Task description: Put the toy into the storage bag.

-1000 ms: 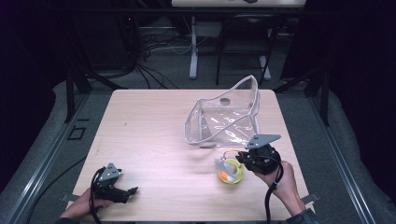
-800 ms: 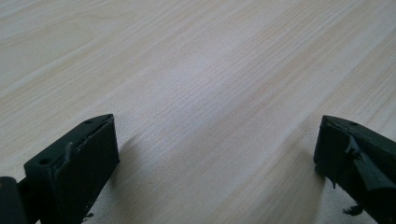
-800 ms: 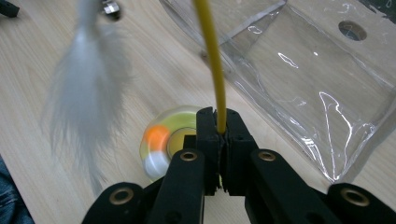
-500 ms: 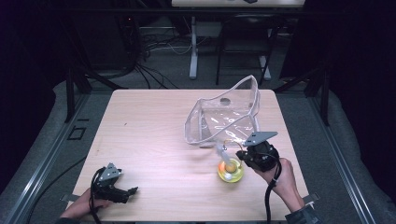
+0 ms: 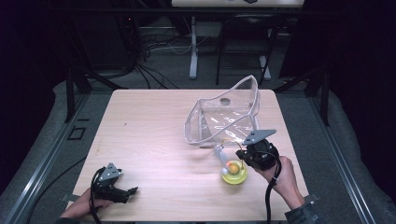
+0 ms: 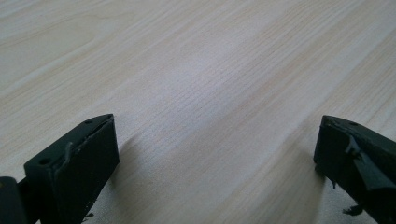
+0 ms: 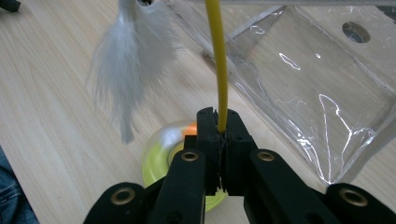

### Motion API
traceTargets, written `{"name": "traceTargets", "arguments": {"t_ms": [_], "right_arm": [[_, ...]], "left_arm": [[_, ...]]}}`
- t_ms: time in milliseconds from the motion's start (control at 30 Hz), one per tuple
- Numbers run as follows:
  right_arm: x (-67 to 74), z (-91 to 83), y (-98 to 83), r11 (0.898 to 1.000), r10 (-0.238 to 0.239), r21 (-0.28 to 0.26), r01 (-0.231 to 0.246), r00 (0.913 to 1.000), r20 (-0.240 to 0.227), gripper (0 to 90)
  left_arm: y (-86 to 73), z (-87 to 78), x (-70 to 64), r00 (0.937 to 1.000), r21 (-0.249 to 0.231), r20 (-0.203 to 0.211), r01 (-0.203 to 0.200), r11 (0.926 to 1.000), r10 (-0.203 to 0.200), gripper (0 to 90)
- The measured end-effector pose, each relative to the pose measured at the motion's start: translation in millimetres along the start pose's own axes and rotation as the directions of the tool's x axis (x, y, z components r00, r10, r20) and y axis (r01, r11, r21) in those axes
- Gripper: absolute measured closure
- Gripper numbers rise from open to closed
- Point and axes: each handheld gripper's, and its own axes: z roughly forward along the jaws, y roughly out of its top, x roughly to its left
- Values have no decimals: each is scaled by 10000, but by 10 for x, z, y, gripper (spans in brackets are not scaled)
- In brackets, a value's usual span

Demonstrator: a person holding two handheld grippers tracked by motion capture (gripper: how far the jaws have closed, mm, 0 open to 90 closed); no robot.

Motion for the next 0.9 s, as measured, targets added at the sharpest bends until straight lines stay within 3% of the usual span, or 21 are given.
{"name": "traceTargets", "arguments": {"t_ms": [500,900], "right_arm": [[-112,-93,36,9990,-6,444,0,9999,143,882],[-252,-169,-6,9987,321,385,-338,9985,450,882]], "left_arm": [[0,0,0,10000,2,1,-2,10000,2,0],[0,0,0,10000,3,-1,-9,10000,9,0]]}}
